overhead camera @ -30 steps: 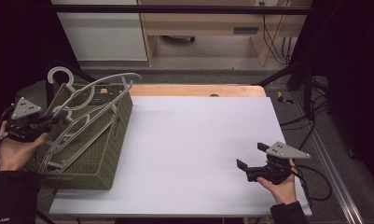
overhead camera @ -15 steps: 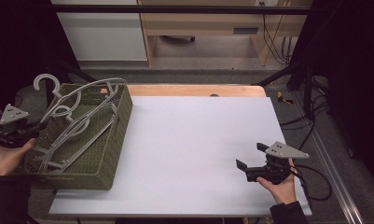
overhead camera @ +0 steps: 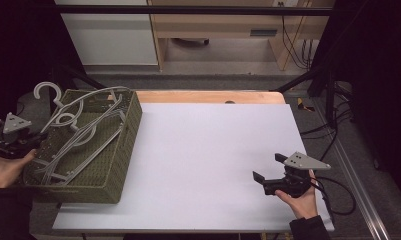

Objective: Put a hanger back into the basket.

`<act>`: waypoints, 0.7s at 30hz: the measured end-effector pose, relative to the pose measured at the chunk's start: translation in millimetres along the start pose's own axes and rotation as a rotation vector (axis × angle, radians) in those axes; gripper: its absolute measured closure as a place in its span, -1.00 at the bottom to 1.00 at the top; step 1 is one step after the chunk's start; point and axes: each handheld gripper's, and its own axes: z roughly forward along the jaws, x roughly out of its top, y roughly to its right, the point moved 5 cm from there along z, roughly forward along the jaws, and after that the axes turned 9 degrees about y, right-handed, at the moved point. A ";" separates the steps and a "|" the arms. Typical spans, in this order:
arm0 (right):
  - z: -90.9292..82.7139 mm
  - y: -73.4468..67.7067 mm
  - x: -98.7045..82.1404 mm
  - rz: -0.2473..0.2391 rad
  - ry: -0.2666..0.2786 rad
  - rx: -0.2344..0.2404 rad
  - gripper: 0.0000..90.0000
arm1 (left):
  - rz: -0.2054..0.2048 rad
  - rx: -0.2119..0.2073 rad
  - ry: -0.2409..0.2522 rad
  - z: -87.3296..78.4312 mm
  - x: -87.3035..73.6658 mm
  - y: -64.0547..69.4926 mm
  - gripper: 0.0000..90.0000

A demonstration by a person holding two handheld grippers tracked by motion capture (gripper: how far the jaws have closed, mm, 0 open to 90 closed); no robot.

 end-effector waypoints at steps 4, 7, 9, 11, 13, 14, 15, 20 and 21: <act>0.5 -0.6 -0.2 0.004 0.000 -0.001 -0.98 | 0.019 -0.015 -0.030 4.3 -8.5 2.5 0.83; 1.0 -0.4 -0.4 0.001 -0.001 -0.001 -0.98 | 0.029 -0.036 -0.053 11.6 -12.8 11.0 0.83; 1.1 -0.4 -0.5 0.002 -0.001 0.000 -0.98 | 0.034 -0.036 -0.069 15.4 -14.3 15.9 0.83; 1.0 -0.7 -0.6 0.001 -0.001 0.001 -0.98 | 0.025 -0.037 -0.084 18.5 -16.2 19.0 0.83; 1.0 -0.7 -0.5 0.002 -0.001 0.002 -0.98 | 0.002 -0.038 -0.087 20.2 -18.2 20.1 0.83; 1.0 -0.7 -0.4 0.002 0.000 0.002 -0.98 | -0.016 -0.042 -0.092 20.8 -19.5 20.2 0.82; 1.2 -0.7 -0.5 0.002 -0.001 0.003 -0.98 | -0.025 -0.049 -0.106 21.9 -21.2 20.3 0.82; 1.9 -1.2 -0.8 0.003 -0.003 0.004 -0.98 | -0.030 -0.069 -0.197 27.6 -27.8 23.9 0.81; 1.8 -1.2 -0.7 0.003 -0.002 0.005 -0.98 | -0.041 -0.078 -0.219 29.9 -27.1 26.1 0.81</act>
